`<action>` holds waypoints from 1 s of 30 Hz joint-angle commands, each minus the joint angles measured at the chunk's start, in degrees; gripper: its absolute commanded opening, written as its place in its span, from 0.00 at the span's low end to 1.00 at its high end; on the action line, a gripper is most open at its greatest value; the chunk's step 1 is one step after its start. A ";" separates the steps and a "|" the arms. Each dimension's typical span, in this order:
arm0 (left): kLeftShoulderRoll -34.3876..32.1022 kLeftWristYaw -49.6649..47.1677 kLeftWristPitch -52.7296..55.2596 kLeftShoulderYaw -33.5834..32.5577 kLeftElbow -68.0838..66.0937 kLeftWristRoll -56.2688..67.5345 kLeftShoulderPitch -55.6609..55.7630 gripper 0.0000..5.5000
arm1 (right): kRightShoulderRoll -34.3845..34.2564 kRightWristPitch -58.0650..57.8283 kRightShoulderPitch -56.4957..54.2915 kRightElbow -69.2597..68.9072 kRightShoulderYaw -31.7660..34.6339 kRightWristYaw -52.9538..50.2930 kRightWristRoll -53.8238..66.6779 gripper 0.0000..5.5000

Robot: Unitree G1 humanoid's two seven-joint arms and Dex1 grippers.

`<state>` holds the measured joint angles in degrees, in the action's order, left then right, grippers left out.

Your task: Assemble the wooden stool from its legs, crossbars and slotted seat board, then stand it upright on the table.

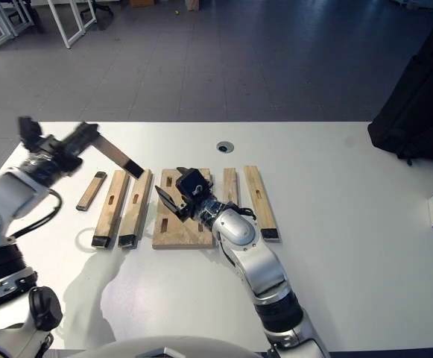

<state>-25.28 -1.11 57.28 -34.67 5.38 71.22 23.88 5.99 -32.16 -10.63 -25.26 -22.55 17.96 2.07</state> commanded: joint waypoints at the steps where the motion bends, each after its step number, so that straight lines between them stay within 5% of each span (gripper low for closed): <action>1: -3.69 -5.39 -4.45 0.99 8.90 -10.12 -4.67 0.08 | 0.40 -2.87 3.89 -3.00 -0.35 -3.04 -1.95 0.65; 12: 4.20 -8.33 -13.08 18.40 15.65 -33.25 -16.96 0.08 | -1.83 -3.83 6.65 -2.85 -2.90 -7.29 -4.50 0.65; 30: 7.98 -2.82 -20.51 18.06 8.35 -41.01 -13.15 0.08 | -1.40 -3.80 5.75 -2.09 -3.48 -6.26 -4.80 0.65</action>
<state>-17.92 -4.96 37.74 -17.11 15.18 31.14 9.50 4.63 -35.32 -3.81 -27.56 -26.06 11.39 -2.63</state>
